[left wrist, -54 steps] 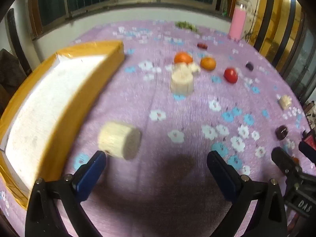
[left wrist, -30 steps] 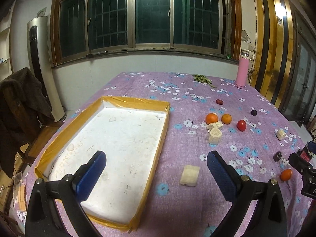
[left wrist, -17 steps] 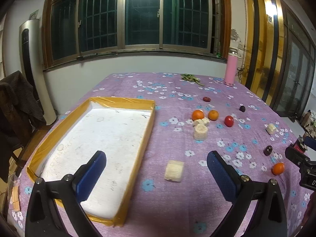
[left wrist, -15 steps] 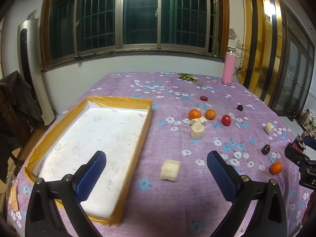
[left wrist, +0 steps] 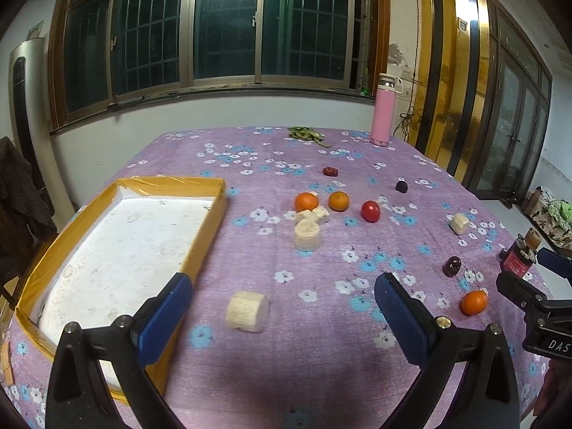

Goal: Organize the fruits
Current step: 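Move both tools toward the beige cube and the orange on the cloth, then grasp the beige cube with the left tool while the right tool grasps the orange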

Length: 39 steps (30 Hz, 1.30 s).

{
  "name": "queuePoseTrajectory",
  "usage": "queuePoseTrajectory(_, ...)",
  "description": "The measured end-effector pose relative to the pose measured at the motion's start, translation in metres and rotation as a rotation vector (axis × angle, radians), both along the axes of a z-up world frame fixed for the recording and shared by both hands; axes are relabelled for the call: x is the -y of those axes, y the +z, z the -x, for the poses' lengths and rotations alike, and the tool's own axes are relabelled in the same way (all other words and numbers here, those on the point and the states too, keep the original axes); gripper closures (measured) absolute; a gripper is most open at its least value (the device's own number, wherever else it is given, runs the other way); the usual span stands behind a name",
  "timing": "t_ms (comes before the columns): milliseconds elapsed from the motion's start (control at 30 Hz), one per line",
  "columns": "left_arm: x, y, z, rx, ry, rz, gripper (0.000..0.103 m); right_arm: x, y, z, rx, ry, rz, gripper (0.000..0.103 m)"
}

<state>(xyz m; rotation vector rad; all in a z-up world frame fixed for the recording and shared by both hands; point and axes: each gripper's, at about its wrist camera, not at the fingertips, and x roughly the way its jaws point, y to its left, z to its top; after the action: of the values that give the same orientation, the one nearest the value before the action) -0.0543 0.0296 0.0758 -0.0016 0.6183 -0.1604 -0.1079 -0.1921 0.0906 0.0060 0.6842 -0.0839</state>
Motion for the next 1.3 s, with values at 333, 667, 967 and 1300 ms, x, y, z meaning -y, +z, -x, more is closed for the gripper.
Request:
queuePoseTrajectory(333,0.002,-0.005,0.003,0.01,0.023,0.018,0.0,0.012,-0.005,0.003,0.003,-0.022,0.015,0.0)
queuePoseTrajectory(667,0.003,-0.008,0.008,0.012,0.027,0.026,0.0,0.01,-0.008,-0.001,0.01,-0.003,0.028,0.0)
queuePoseTrajectory(967,-0.002,-0.022,-0.001,-0.053,0.05,0.009,0.0,0.015,-0.019,-0.011,-0.036,0.036,-0.005,0.0)
queuePoseTrajectory(1300,-0.019,-0.044,-0.04,-0.227,0.009,0.071,0.012,0.022,-0.036,-0.022,-0.096,0.042,-0.029,0.0)
